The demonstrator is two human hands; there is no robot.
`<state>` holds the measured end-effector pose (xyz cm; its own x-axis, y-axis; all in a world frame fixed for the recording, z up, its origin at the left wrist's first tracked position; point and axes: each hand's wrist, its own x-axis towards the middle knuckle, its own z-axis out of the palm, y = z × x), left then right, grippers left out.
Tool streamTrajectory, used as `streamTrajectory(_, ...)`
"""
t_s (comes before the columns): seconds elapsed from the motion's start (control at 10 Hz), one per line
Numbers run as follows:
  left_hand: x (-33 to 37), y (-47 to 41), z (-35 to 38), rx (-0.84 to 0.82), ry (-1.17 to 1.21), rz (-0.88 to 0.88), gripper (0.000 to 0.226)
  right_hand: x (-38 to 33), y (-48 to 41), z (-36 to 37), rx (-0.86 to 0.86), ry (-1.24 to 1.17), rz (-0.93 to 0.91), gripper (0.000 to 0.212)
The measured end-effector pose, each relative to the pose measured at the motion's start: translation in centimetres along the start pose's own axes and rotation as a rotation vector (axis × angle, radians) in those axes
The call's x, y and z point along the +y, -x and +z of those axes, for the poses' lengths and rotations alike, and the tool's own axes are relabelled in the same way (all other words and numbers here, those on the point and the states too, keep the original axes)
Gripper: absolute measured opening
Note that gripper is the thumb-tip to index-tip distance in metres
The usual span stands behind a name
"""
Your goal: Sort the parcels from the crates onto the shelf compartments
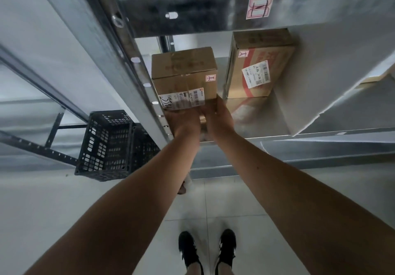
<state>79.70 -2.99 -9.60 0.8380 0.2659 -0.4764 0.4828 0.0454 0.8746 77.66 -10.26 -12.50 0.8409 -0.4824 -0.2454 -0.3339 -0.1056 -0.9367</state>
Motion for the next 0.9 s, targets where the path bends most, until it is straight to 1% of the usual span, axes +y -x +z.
streamTrajectory(0.1,-0.4,-2.1,1.0,0.096,0.044,0.098,0.049,0.7,-1.7,0.1,-0.028,-0.074,0.007,0.022)
streamTrajectory(0.2,-0.2,-3.1,2.4,0.042,0.089,0.133,0.049,1.0,-3.8,0.1,-0.074,-0.1,0.038,0.059)
streamTrajectory(0.3,0.1,-3.9,3.6,0.068,0.046,0.177,0.05,0.8,-5.7,0.1,-0.06,-0.051,0.039,0.079)
streamTrajectory(0.4,0.3,-4.7,4.1,0.089,0.028,0.191,0.051,0.5,-6.8,0.1,-0.065,-0.017,0.043,0.068)
streamTrajectory(0.5,0.8,-5.2,4.2,0.068,0.082,0.19,0.048,0.7,-7.6,0.5,-0.094,-0.005,0.018,0.065)
streamTrajectory(0.6,0.7,-5.5,4.4,0.056,0.077,0.206,0.047,1.1,-8.8,0.8,-0.065,0.032,-0.011,0.067)
streamTrajectory(0.7,0.1,-6.2,4.6,0.052,0.043,0.207,0.059,0.5,-8.5,0.8,-0.068,0.042,-0.016,0.059)
streamTrajectory(0.8,-0.7,-6.4,4.6,0.083,-0.046,0.153,0.091,-0.5,-6.7,-0.5,-0.088,0.046,0.062,0.091)
streamTrajectory(0.9,-0.9,-5.8,4.7,0.118,-0.123,0.082,0.097,-0.8,-5.1,-2.1,-0.072,-0.004,0.113,0.107)
